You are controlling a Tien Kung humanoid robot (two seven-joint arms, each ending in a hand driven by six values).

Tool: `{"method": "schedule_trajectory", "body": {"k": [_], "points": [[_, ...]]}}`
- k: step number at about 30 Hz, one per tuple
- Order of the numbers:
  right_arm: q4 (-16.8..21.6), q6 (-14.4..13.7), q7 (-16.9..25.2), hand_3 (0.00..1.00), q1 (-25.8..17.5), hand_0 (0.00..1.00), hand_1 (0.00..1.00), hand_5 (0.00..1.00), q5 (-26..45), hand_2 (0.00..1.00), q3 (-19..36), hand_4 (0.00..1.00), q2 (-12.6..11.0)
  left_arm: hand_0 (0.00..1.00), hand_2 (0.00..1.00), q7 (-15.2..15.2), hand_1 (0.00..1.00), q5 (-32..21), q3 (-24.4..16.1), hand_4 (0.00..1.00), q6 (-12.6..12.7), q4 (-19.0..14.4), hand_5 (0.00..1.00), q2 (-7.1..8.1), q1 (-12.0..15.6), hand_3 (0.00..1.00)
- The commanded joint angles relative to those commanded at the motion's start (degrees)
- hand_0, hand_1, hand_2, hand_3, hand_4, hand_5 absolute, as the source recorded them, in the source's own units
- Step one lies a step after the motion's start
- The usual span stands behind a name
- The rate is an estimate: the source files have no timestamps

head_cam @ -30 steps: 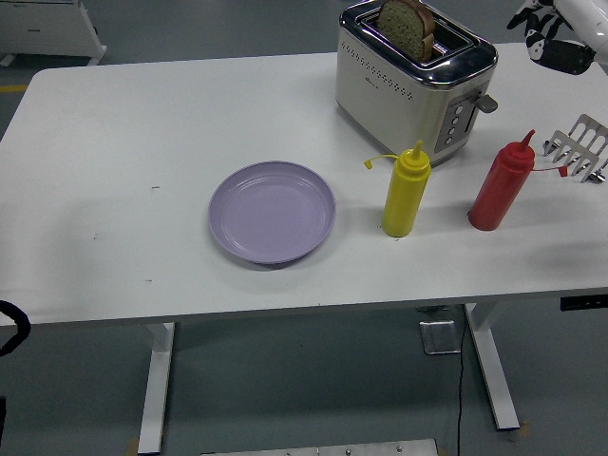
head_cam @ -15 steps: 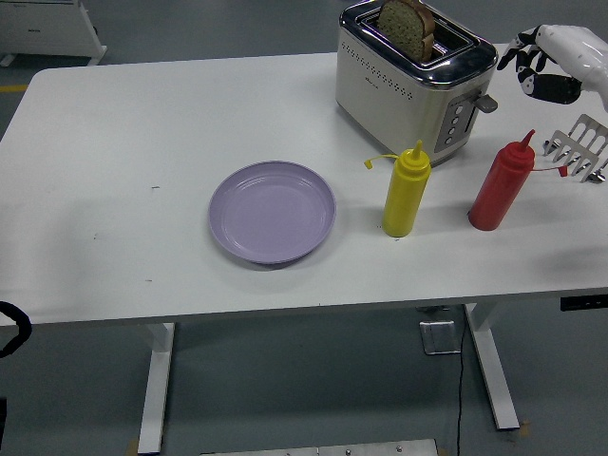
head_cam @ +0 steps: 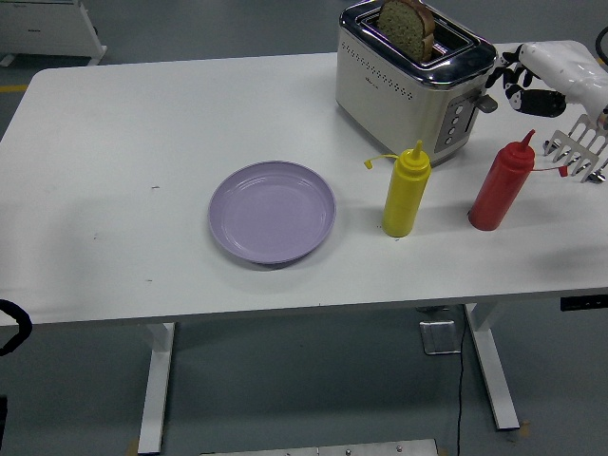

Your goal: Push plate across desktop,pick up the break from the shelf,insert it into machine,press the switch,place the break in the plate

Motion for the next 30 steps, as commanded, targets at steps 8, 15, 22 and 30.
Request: {"method": "schedule_trajectory", "body": {"k": [8, 15, 22, 30], "points": [[-2.12, -0.08, 0.24, 0.522, 0.7, 0.458, 0.512, 0.019, 0.25, 0.589, -1.55, 0.007, 1.16, 0.829, 0.905, 0.04, 0.883, -0.03, 0.02, 0.645, -0.02, 0.04, 0.998, -0.03, -0.02, 0.835], [-2.69, 0.23, 0.0, 0.518, 0.66, 0.458, 0.513, 0.004, 0.21, 0.58, -2.12, 0.021, 1.33, 0.829, 0.904, 0.05, 0.883, -0.03, -0.08, 0.645, -0.03, 0.03, 0.998, -0.03, -0.01, 0.835], [-2.8, 0.48, -0.11, 0.518, 0.76, 0.458, 0.511, 0.002, 0.26, 0.575, -2.87, 0.036, 1.38, 0.829, 0.905, 0.08, 0.883, -0.05, -0.02, 0.646, -0.03, 0.03, 0.998, -0.03, -0.09, 0.836], [-3.05, 0.67, -0.14, 0.516, 1.01, 0.457, 0.511, 0.002, 0.31, 0.571, -4.04, 0.044, 1.46, 0.829, 0.904, 0.12, 0.883, -0.04, -0.03, 0.645, -0.02, 0.08, 0.998, -0.03, -0.13, 0.836]]}}
